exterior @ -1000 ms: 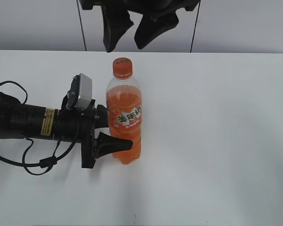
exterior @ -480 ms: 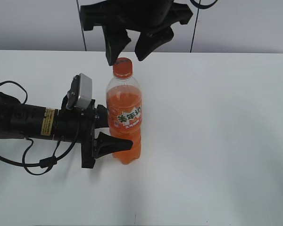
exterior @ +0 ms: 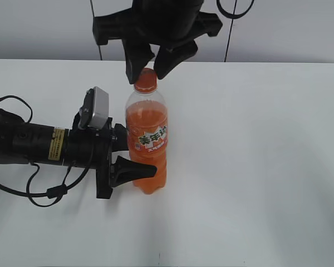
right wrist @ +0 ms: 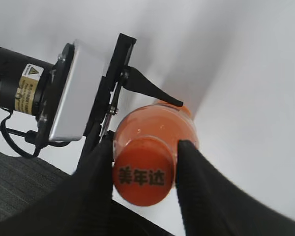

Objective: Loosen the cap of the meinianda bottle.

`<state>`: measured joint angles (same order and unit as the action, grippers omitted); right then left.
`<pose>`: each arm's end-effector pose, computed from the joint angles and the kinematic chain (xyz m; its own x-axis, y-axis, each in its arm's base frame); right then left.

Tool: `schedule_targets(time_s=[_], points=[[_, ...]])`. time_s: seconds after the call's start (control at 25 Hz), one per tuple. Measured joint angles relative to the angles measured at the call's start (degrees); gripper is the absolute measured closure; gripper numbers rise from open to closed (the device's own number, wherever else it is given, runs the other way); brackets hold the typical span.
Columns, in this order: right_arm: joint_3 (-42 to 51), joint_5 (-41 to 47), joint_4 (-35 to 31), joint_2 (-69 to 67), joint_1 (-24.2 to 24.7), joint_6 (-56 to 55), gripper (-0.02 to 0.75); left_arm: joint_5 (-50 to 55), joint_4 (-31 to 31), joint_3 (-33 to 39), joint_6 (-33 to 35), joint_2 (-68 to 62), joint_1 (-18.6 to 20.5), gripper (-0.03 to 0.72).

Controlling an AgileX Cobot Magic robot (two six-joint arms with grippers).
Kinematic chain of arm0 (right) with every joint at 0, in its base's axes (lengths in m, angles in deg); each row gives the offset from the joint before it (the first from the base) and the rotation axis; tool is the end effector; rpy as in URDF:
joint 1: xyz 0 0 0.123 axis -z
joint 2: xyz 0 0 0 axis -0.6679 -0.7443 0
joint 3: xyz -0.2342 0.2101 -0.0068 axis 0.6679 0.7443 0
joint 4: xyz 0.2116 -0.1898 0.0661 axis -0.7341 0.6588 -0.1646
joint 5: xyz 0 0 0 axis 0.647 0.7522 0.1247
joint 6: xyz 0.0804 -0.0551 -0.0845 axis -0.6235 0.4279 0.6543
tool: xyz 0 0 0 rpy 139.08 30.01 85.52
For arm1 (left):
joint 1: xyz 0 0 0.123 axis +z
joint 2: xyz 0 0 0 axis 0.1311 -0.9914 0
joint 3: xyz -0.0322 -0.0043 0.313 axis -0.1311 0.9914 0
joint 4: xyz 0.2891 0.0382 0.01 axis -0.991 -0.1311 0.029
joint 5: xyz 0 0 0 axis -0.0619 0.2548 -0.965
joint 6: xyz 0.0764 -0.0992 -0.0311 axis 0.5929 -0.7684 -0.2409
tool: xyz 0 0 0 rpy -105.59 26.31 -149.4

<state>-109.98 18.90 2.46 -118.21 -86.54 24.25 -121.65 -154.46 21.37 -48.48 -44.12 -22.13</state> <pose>0.3349 0.3450 0.3086 -0.8393 -0.4303 -0.3322 -0.5030 0.8464 0.1747 0.3278 -0.2003 0.0598 -0.0958 0.3729 -0.9229 0.9899 0.1334 -0.0488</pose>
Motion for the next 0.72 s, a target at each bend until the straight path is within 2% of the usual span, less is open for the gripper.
schedule_targets(time_s=[0.08, 0.4, 0.52, 0.72], points=[[0.0, -0.04, -0.21, 0.0, 0.0, 0.08, 0.46, 0.0, 0.0, 0.0, 0.0, 0.0, 0.0, 0.276], [0.0, -0.04, -0.53, 0.0, 0.0, 5.92, 0.463, 0.16, 0.0, 0.0, 0.0, 0.0, 0.0, 0.276], [0.0, -0.04, -0.8, 0.0, 0.0, 13.43, 0.463, 0.16, -0.07, 0.0, 0.0, 0.0, 0.0, 0.276], [0.0, -0.06, -1.21, 0.0, 0.0, 33.17, 0.463, 0.16, -0.13, 0.0, 0.0, 0.0, 0.0, 0.276]])
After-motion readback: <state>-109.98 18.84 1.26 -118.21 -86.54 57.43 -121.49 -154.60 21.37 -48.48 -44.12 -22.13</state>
